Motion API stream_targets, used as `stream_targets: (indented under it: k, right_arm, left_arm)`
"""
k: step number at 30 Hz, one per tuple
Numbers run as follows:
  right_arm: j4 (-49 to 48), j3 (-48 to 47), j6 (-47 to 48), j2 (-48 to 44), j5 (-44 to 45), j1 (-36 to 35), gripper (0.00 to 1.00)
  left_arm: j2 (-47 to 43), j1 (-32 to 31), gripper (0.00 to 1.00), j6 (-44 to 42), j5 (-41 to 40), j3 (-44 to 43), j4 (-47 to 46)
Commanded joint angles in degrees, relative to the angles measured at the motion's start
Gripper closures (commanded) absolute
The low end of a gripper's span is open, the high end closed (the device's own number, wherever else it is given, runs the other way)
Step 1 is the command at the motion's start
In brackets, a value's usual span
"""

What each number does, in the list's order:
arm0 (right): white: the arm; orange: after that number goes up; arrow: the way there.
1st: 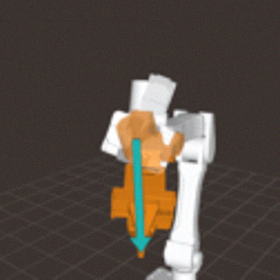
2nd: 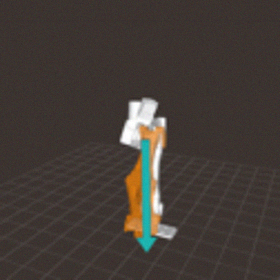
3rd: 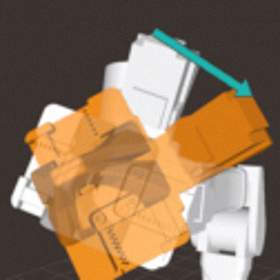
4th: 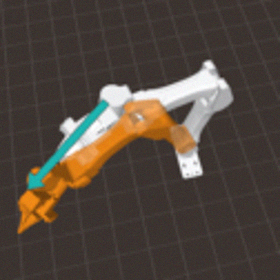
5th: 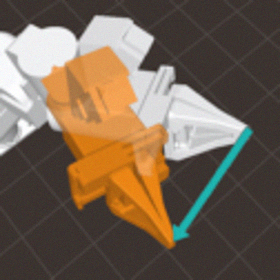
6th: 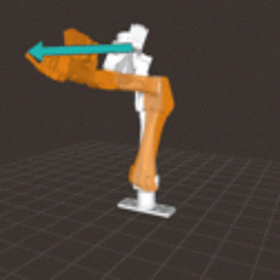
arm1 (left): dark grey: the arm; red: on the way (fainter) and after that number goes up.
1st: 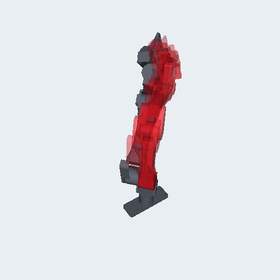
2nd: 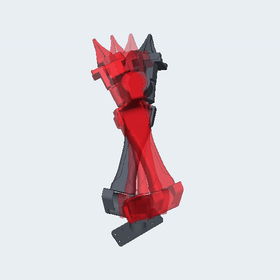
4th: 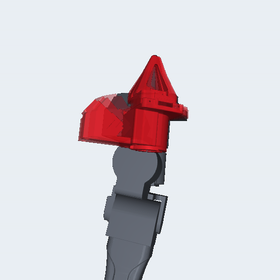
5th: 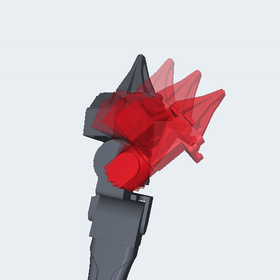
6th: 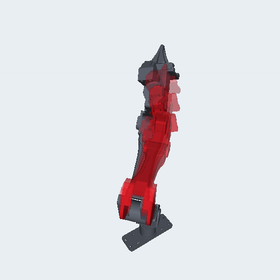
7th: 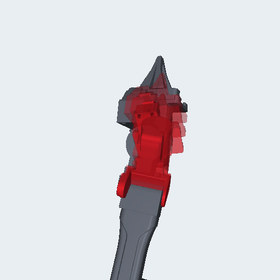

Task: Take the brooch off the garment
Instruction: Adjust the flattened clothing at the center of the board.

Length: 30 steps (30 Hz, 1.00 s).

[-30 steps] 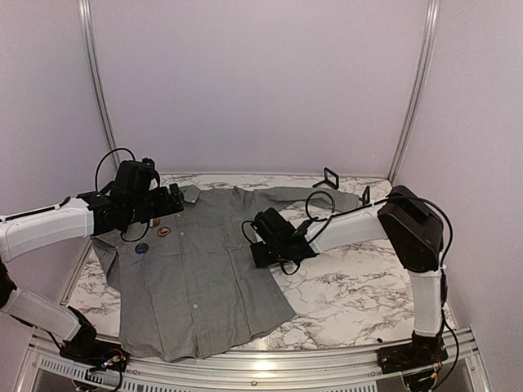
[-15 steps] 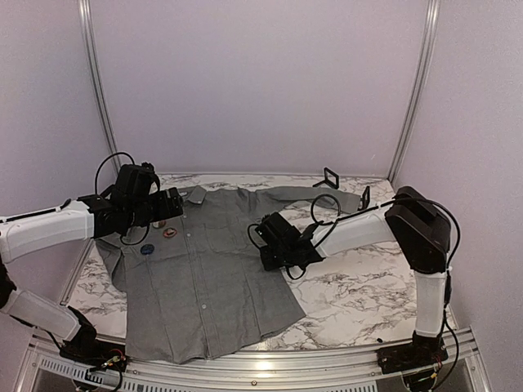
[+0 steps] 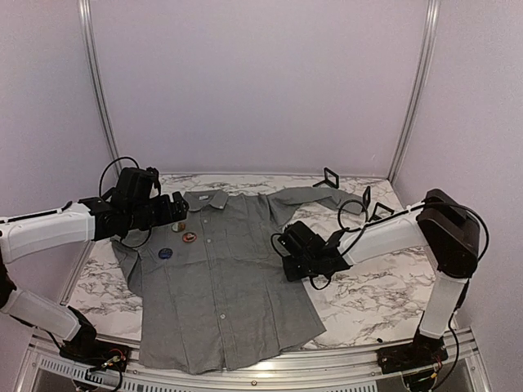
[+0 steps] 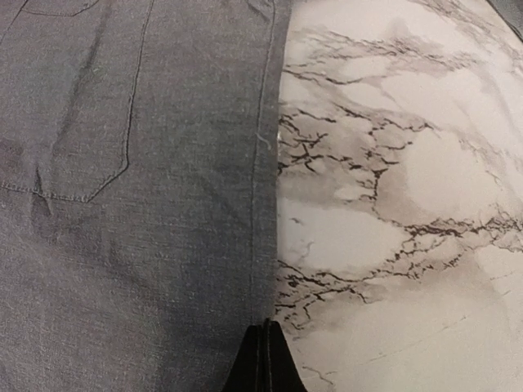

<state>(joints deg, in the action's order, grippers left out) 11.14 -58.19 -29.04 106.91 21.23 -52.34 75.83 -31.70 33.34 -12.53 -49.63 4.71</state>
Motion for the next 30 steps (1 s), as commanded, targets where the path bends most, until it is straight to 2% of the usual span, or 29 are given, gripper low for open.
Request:
stream_targets:
  k: [1,11,30]
  right_arm:
    - [3.39,5.9,-2.27,-3.94,-2.45,0.26,1.0]
    - [1.06,12.05,-4.03,-8.85,-6.73,-0.03,1.0]
    - [0.67,13.25,-4.26,-12.43,-6.65,-0.14,1.0]
  left_arm:
    - [1.01,-0.1,0.01,1.14,3.04,1.34,-1.18]
    - [2.02,-0.72,0.01,2.44,4.34,1.53,-2.12]
    - [2.84,-2.41,0.01,3.59,4.58,2.37,-2.24]
